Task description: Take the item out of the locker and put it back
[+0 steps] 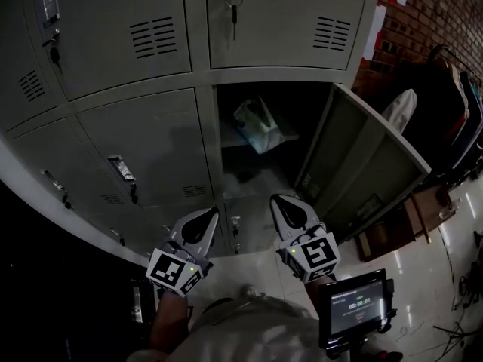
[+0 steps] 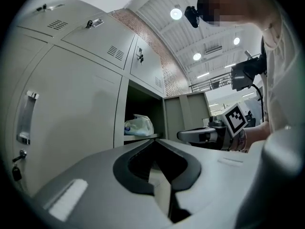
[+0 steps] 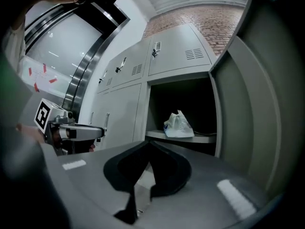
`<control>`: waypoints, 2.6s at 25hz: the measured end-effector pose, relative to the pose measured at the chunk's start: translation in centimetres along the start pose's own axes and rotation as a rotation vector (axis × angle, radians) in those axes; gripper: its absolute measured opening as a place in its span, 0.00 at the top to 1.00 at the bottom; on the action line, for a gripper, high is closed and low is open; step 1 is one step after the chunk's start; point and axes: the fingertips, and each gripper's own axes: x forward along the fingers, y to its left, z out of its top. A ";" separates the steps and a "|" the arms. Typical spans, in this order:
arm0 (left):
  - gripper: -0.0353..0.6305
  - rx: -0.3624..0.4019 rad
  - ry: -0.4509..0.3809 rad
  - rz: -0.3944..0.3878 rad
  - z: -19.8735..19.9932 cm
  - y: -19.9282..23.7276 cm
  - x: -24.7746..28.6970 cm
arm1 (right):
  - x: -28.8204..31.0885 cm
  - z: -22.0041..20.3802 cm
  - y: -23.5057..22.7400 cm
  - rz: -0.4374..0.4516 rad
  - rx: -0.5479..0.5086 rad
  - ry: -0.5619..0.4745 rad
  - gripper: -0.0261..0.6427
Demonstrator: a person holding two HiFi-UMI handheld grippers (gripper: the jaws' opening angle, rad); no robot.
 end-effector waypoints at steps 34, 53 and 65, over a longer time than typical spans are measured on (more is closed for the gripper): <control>0.94 -0.024 -0.004 -0.082 -0.1 4.5 3.3 | 14.7 3.1 -9.7 -0.102 -0.041 0.106 0.57; 0.94 -0.048 0.016 -0.105 -0.4 4.9 1.3 | 11.3 5.5 -7.6 -0.182 -0.088 0.006 0.95; 0.94 -0.025 -0.009 -0.087 0.8 -0.1 -2.4 | -1.9 4.5 -0.3 -0.166 -0.068 -0.048 0.95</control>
